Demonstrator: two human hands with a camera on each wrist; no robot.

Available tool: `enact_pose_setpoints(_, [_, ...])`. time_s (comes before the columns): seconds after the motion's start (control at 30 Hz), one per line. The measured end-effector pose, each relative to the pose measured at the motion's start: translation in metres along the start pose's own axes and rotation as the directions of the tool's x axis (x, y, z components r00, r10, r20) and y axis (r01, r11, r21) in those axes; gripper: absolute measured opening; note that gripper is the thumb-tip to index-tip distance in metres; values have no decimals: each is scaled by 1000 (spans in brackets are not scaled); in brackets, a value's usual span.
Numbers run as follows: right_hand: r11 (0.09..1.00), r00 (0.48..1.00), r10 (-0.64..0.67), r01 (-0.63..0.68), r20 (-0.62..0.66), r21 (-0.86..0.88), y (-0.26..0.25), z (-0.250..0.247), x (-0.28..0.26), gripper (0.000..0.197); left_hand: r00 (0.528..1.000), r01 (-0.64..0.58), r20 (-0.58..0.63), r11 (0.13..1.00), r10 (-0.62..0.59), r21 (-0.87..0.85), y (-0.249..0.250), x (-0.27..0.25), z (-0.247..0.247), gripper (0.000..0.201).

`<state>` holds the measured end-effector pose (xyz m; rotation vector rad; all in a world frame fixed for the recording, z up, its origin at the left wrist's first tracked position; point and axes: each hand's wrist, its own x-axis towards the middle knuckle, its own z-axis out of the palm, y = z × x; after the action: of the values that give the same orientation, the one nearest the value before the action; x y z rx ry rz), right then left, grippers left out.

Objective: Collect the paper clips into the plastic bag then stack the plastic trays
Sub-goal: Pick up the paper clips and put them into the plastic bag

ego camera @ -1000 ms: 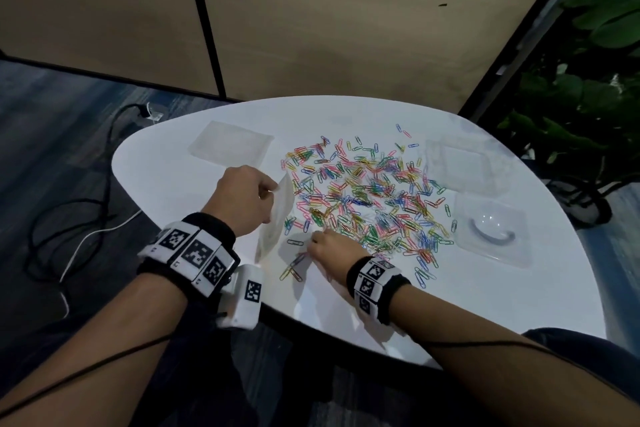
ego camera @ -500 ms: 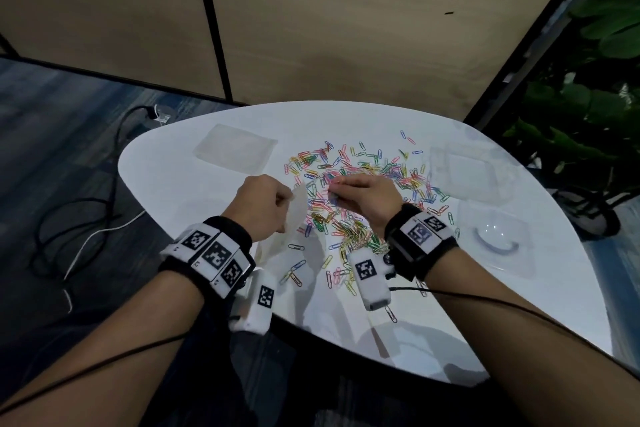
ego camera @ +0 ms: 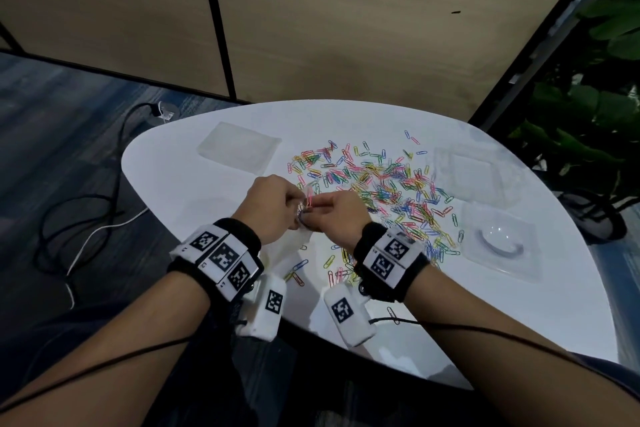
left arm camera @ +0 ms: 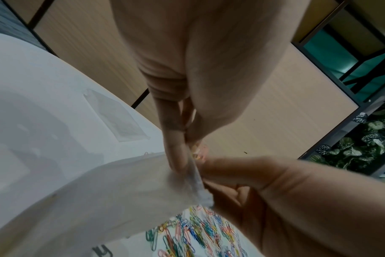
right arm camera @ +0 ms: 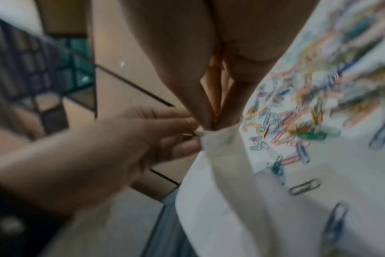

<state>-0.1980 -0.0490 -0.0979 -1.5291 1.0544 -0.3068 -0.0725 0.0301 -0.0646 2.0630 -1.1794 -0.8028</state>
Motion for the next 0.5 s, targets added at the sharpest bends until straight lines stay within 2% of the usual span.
enact_pose_setpoints(0.07, [977, 994, -99, 89, -44, -195, 0, 0, -4, 1, 999, -20, 30, 1000, 20, 4, 0, 0, 0, 20])
enact_pose_setpoints(0.13, [902, 977, -215, 199, 1, -384, 1, 1, -6, 11, 998, -26, 55, 999, 24, 29, 0, -1, 0, 22])
enact_pose_setpoints(0.23, [792, 966, -217, 258, 140, -553, -1, 3, -7, 20, 999, -8, 45, 999, 6, 52, -1, -2, 0, 25])
enact_pose_setpoints(0.3, [796, 963, -237, 268, 128, -543, -8, -1, -8, 23, 1000, 24, 7, 999, -24, 48, -1, -1, -3, 27])
enact_pose_setpoints(0.43, [886, 932, -354, 308, -77, -345, -19, -14, -10, 20, 998, 41, -59, 998, -38, 57, -2, 2, -14, 30])
enact_pose_setpoints(0.47, [887, 927, -367, 323, -81, -331, -15, -17, -10, 20, 997, 42, -69, 997, -38, 58, -3, 3, -17, 29])
enact_pose_setpoints(0.5, [876, 930, -365, 332, -30, -351, -10, -16, -12, 20, 996, 47, -77, 997, -42, 60, -4, 3, -19, 29])
